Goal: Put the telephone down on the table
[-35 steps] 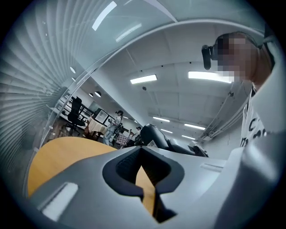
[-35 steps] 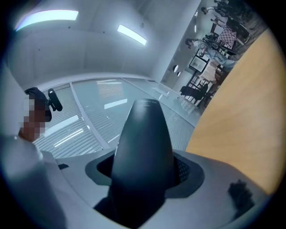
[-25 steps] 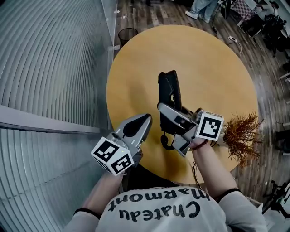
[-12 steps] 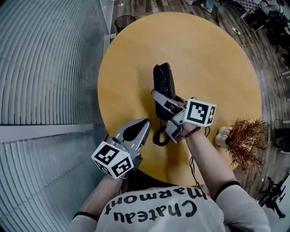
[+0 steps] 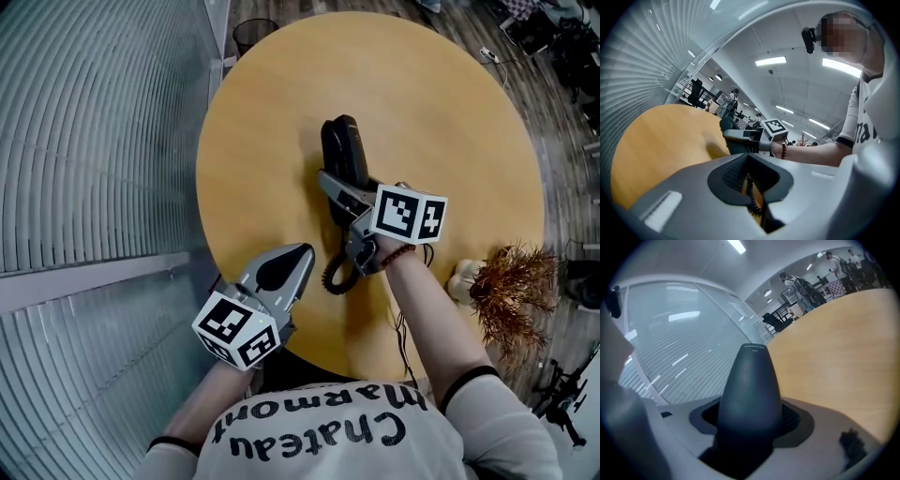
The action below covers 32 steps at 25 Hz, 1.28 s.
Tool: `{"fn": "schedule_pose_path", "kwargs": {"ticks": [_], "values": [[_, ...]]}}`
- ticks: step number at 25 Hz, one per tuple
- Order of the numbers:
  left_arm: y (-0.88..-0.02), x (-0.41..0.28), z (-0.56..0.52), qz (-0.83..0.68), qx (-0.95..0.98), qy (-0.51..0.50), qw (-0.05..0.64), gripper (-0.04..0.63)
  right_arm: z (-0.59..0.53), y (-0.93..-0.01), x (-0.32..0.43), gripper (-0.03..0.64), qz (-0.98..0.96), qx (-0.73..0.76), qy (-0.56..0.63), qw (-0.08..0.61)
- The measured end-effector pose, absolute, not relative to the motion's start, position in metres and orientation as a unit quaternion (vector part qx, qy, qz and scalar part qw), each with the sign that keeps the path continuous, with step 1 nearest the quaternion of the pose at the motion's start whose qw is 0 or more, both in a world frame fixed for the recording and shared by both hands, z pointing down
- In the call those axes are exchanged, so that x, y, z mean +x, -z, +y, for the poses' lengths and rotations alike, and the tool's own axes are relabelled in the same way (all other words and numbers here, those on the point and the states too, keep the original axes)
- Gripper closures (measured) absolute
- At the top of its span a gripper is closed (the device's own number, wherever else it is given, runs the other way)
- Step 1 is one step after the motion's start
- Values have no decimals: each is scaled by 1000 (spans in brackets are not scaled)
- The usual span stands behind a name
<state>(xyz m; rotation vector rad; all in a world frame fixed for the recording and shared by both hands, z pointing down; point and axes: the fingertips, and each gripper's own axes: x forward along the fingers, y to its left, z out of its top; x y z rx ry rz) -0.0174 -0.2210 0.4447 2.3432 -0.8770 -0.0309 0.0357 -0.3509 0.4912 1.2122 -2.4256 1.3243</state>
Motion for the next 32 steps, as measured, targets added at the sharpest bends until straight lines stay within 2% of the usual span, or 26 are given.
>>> {"fn": "schedule_pose_path", "kwargs": {"ticks": [5,8,32], "values": [[-457,-19,-219,-345,890,-18,297,592,-352,-503,40,308,-807,428,-383,140],[-461,-18,-217,-348,889,-22,298,588,-350,-506,39,307,-810,430,-362,163],[-456,-12,-202,-345,889,5,300,592,-360,-523,51,307,-751,488,-406,182]]}}
